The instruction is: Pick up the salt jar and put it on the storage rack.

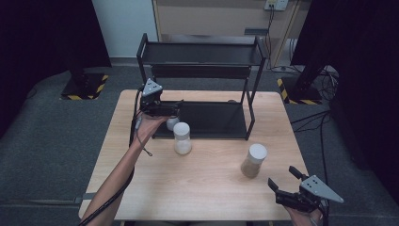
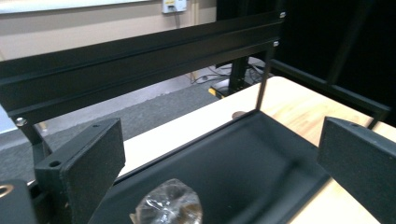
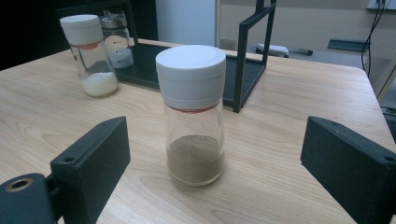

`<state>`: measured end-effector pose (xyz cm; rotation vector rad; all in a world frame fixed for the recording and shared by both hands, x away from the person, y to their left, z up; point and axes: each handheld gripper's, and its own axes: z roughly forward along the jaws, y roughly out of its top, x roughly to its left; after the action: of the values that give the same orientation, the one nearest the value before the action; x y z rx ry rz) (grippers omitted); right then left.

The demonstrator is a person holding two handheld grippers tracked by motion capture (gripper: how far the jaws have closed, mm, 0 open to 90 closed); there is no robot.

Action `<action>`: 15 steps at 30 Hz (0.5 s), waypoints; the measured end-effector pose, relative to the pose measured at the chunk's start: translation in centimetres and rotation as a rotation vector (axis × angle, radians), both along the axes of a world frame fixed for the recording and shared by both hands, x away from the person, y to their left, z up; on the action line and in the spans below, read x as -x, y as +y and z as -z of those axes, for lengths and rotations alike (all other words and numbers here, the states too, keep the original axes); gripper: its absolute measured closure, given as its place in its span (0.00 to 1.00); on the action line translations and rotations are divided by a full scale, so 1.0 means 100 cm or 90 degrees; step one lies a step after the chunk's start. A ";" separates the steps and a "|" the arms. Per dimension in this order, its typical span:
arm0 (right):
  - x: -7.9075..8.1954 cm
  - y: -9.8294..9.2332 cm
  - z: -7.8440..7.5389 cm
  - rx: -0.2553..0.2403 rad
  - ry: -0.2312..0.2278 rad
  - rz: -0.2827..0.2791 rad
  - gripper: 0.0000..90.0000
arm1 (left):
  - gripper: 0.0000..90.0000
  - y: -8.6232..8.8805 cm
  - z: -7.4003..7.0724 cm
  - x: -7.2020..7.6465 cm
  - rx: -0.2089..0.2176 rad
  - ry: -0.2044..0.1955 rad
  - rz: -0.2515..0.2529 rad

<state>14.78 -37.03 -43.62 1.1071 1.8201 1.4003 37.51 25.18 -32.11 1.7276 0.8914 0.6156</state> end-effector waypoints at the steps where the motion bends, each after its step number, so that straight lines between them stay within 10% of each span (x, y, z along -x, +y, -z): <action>1: 0.000 0.000 0.000 0.000 0.000 0.000 0.09 | 0.00 0.000 0.000 0.000 0.000 0.000 0.000; 15: 0.000 0.001 0.000 0.002 0.001 0.000 0.09 | 0.00 0.029 -0.002 0.047 0.022 -0.015 0.061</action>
<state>14.80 -36.94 -43.60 1.1069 1.8226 1.3959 32.77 28.09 -31.93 1.7185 0.7933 0.5537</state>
